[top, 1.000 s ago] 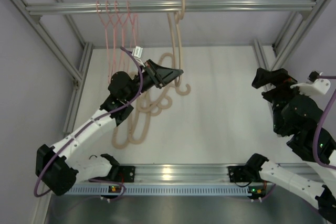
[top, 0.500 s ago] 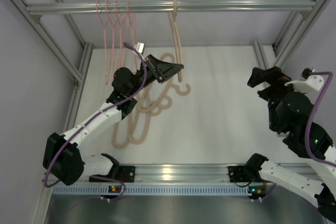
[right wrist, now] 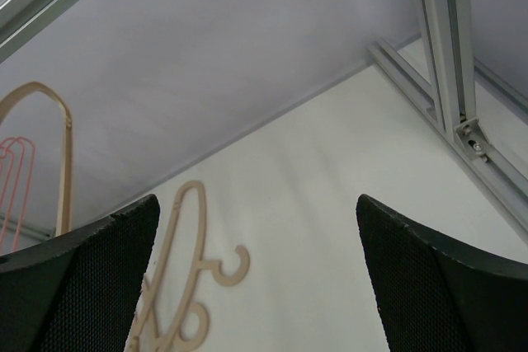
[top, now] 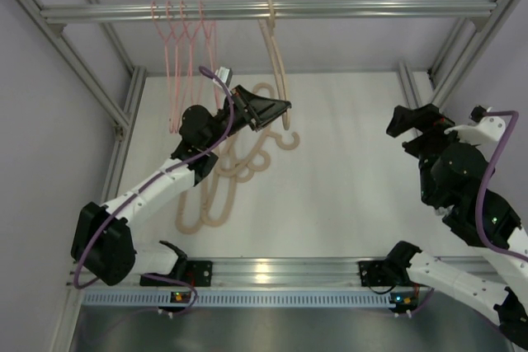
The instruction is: Organize the hangers
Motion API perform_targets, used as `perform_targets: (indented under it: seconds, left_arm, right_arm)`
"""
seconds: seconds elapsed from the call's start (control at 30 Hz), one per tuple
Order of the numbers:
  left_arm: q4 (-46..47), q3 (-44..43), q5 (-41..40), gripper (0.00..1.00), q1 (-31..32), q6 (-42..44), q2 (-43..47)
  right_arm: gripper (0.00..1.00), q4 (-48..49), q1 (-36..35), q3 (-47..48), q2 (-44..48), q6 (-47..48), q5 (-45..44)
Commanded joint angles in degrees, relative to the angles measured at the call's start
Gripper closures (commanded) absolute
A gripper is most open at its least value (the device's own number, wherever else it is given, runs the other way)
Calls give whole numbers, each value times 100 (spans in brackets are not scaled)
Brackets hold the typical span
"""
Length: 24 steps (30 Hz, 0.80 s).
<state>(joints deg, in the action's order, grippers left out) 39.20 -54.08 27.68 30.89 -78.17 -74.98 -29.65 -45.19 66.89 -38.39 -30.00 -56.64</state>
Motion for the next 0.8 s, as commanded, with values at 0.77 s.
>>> perform_targets:
  seconds: [0.77]
  left_arm:
    - [-817, -383, 176, 100, -303, -664, -26]
  right_arm:
    - [1, 12, 45, 78, 25, -138, -5]
